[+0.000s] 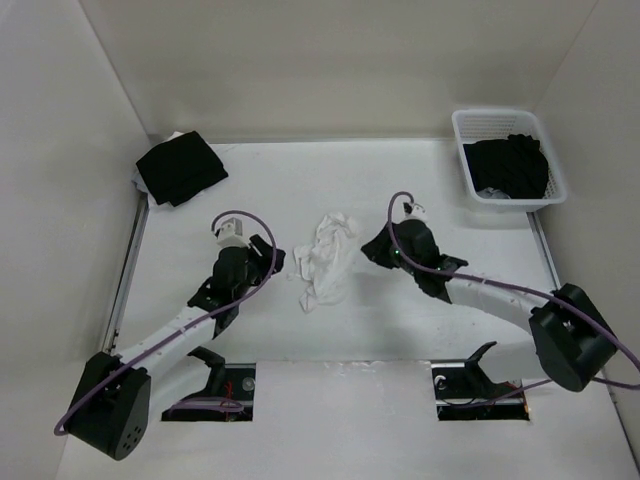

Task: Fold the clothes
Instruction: Move the tank top to the center of the board, then flatten the tank top out

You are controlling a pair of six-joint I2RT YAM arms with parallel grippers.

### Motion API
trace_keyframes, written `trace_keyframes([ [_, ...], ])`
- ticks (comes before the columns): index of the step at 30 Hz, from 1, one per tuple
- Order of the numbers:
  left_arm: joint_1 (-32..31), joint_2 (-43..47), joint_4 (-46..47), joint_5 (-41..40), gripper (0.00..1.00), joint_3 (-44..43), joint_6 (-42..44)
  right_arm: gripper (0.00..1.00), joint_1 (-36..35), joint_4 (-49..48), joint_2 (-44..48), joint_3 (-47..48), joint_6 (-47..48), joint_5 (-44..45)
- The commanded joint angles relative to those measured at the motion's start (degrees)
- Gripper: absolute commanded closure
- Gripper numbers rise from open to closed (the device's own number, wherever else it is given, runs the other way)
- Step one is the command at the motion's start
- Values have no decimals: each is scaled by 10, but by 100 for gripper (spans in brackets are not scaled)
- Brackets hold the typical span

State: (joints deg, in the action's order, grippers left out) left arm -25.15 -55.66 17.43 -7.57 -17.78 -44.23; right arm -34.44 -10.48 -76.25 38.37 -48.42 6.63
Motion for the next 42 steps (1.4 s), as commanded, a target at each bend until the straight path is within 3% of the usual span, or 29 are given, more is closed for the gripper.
trace_keyframes([
  [1,-3,14,-42,-20,51,11,17,81,-71,-15,-6,-15,-8,26],
  [2,-7,13,-51,-23,55,12,21,80,-93,-5,-14,-22,-13,32],
  [3,-24,4,-64,-24,64,12,31,72,-132,4,-28,-30,-30,44],
  [5,-62,-12,-70,-18,71,6,41,61,-160,12,-49,-32,-40,55],
  [10,-176,-33,-94,-31,73,-9,68,61,-172,7,-75,-41,-51,74],
  [18,-337,-85,-129,-154,71,-28,71,64,-170,-37,-49,-79,-47,80],
  [24,-337,-132,-111,-169,66,-47,84,58,-169,-67,-66,-86,-48,71],
  [29,-324,-124,-98,-185,75,-55,85,55,-161,-95,-104,-82,-52,51],
  [32,-307,-127,-97,-182,88,-62,91,63,-154,-126,-134,-74,-54,37],
  [37,-283,-107,-90,-169,99,-81,92,93,-138,-158,-132,-73,-57,37],
  [41,-248,-12,-109,-144,100,-116,86,100,-136,-143,-45,-87,-40,51],
  [42,-231,25,-129,-130,100,-143,87,100,-136,-104,28,-91,-27,63],
])
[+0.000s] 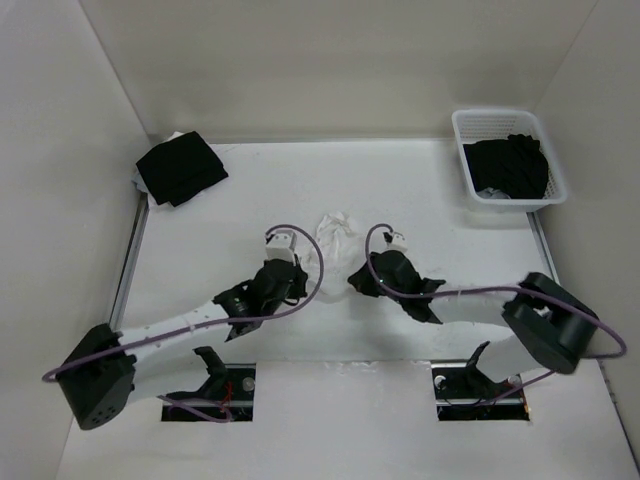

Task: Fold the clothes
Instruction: Flatten the tank top out

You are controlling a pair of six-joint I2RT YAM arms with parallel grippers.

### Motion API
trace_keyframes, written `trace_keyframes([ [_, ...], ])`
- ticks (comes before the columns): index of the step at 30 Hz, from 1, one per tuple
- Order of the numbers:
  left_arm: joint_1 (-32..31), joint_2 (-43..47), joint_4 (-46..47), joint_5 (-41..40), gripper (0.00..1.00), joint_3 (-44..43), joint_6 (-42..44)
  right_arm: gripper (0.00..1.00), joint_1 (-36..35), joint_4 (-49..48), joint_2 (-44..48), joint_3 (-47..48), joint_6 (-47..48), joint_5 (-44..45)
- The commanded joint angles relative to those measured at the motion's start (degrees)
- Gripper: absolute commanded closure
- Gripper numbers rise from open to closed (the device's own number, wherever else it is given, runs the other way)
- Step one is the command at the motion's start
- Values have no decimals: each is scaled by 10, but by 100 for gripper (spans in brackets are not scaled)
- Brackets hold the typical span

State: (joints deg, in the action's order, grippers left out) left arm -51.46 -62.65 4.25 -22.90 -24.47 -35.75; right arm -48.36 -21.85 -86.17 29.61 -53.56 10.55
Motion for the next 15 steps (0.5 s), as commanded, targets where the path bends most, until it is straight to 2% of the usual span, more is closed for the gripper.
trace_keyframes([
  [1,44,115,-11,31,100,-94,3,100,3,28,152,-2,30,27],
  [4,78,156,-48,54,100,-148,2,100,4,154,295,46,94,49],
  [6,98,163,-63,73,100,-181,-1,99,10,213,345,90,122,49],
  [7,111,165,-71,91,100,-207,-11,99,22,264,380,147,148,41],
  [11,112,176,-66,123,100,-255,-47,99,3,312,411,249,166,33],
  [15,93,181,-65,115,100,-267,-48,97,-42,316,392,280,170,38],
])
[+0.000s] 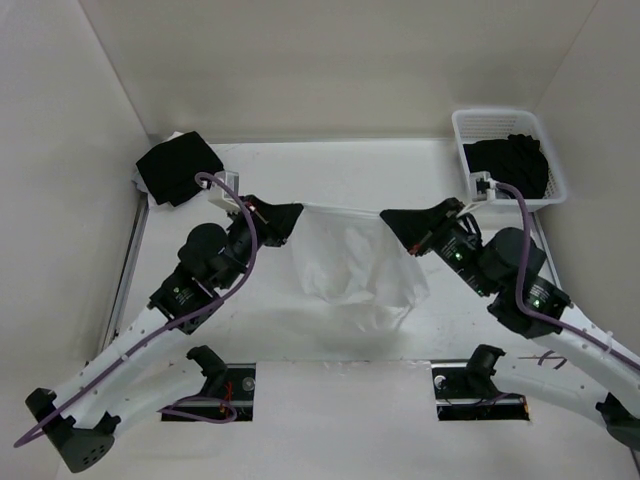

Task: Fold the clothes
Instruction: Flatten the tank top out

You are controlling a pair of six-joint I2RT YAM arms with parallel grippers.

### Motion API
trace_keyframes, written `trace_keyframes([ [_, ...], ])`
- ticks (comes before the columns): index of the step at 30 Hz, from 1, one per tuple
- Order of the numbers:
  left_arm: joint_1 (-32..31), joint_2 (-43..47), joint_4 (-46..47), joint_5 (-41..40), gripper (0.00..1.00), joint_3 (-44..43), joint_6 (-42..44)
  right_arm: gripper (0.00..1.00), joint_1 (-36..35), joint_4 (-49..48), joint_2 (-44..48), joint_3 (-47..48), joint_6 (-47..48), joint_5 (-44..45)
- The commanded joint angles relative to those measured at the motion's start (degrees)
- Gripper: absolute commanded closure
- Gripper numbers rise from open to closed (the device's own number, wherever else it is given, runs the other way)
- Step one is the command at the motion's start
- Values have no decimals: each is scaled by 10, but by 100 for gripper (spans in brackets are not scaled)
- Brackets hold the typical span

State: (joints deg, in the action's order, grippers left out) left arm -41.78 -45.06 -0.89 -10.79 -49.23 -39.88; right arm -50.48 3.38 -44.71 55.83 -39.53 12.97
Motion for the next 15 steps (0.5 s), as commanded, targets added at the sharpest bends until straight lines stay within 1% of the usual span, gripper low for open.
trace_keyframes([
  [1,-3,-2,-14,-10,100,-19,-6,97,-15,64,-35,20,30,10],
  [3,5,-18,-7,-10,100,-19,-6,97,-1,57,-63,23,33,1],
  [6,26,-47,25,-11,100,-20,-4,97,52,29,-113,39,46,-24],
  [8,53,-79,54,-2,100,-31,-8,97,100,8,-152,66,51,-65],
  [10,77,-112,74,10,100,-56,-14,98,139,2,-197,123,52,-114],
  [13,96,-129,87,29,100,-94,-27,98,155,13,-229,206,68,-139],
  [15,90,-119,85,25,100,-117,-21,97,155,32,-238,249,84,-136],
])
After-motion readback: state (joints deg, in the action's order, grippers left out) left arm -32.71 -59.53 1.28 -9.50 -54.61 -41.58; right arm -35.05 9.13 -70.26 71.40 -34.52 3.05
